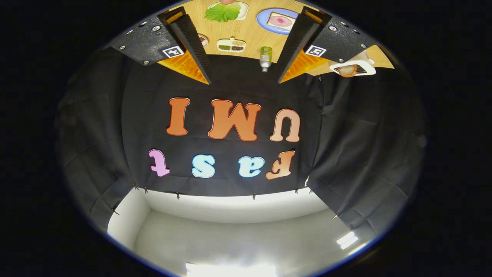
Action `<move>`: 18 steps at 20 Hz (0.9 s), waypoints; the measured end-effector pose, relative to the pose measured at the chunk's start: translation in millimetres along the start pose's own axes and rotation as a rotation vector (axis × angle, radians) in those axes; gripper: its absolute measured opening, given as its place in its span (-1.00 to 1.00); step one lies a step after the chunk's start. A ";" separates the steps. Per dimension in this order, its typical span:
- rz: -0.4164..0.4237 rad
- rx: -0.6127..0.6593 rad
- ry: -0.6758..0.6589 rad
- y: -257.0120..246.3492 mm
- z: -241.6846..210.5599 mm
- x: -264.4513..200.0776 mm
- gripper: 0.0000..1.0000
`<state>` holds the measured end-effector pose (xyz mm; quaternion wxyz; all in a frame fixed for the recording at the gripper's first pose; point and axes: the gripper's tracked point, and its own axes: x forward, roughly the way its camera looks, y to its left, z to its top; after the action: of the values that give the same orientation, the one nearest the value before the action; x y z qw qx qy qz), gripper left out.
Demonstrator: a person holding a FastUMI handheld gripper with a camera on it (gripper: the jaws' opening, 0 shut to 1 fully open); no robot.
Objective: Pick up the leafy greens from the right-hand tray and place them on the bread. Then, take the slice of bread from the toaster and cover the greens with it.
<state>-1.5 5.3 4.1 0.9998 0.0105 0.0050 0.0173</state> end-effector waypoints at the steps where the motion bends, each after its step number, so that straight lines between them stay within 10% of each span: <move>1: -0.001 0.004 0.004 -2.5 -1.5 1.7 0.97; 18: 0.036 0.118 0.380 -25.3 -100.4 38.8 0.97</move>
<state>37.0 -16.5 -97.2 0.9780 0.0660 0.1944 0.0364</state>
